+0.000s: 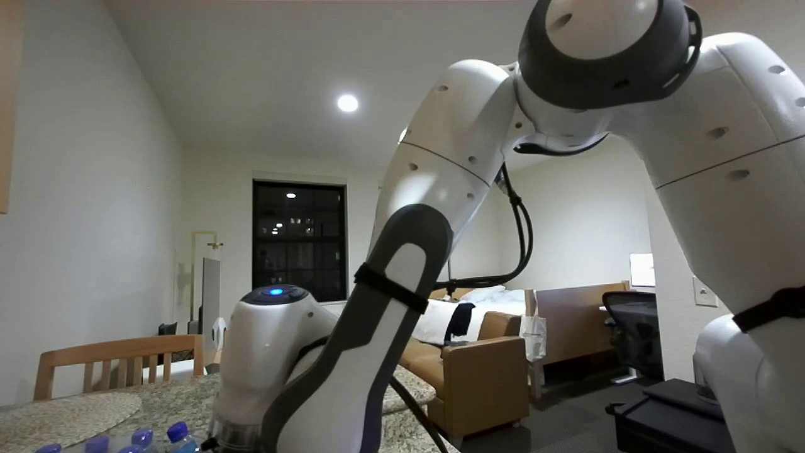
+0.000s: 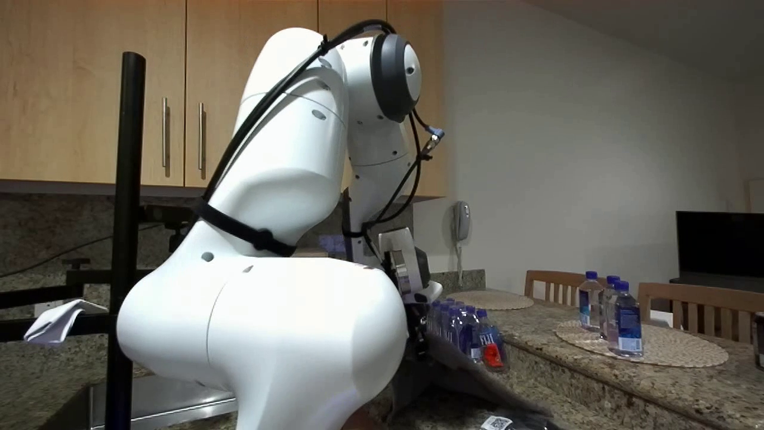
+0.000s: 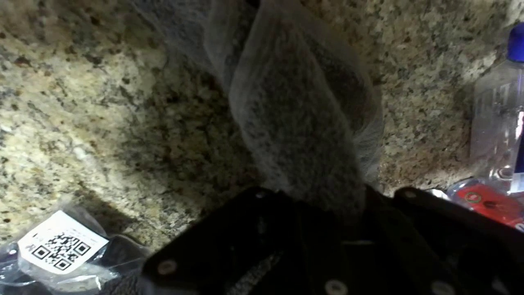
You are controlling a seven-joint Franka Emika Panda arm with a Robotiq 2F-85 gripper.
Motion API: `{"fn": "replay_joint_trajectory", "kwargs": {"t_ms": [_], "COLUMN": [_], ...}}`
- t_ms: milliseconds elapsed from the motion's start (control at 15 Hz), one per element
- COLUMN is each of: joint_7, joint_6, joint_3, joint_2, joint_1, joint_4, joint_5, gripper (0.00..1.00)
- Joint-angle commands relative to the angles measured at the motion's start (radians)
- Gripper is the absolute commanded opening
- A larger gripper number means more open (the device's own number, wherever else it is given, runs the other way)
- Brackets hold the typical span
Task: Move the towel to the left
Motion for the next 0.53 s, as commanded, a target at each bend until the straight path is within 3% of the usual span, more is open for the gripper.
{"fn": "replay_joint_trajectory", "kwargs": {"t_ms": [0,133,467], "joint_7": [0.088,0.073,0.029], "joint_6": [-0.065,-0.107,-0.185], "joint_3": [-0.034,-0.035,-0.017], "joint_2": [0.089,0.127,0.212], "joint_1": [0.079,0.101,0.078], "joint_4": [0.119,0.177,0.299], "joint_5": [-0.060,-0.048,-0.003], "gripper": [0.09,0.09,0.09]}}
